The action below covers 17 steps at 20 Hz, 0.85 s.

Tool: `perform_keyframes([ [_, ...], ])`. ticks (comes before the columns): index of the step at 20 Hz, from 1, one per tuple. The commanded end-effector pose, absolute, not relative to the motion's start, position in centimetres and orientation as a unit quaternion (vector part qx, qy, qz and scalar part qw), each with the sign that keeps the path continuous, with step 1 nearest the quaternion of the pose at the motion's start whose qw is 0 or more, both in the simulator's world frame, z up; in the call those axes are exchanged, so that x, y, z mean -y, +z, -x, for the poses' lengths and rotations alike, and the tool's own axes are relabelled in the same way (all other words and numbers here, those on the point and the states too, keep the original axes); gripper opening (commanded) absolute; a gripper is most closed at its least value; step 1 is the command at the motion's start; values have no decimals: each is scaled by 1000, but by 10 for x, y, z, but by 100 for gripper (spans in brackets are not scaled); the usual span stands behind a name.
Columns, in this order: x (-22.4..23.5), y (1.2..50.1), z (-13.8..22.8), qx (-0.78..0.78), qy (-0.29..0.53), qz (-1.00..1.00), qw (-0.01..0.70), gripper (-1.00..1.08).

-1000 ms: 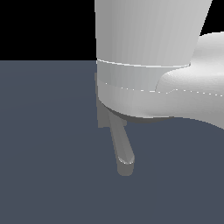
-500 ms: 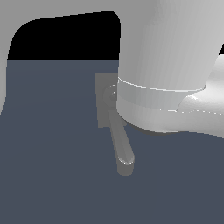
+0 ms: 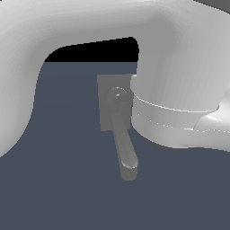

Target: Turn on the faucet by rotating a designated handle.

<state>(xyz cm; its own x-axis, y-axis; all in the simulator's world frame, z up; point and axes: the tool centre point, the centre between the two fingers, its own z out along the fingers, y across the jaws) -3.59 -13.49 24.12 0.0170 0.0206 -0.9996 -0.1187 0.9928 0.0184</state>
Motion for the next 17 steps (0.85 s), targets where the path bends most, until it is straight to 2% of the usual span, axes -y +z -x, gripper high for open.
perform_keyframes([
  [1, 135, 231, 35, -701, 51, 36, 710, -100],
  [17, 149, 170, 32, -706, 53, 37, 705, -100],
])
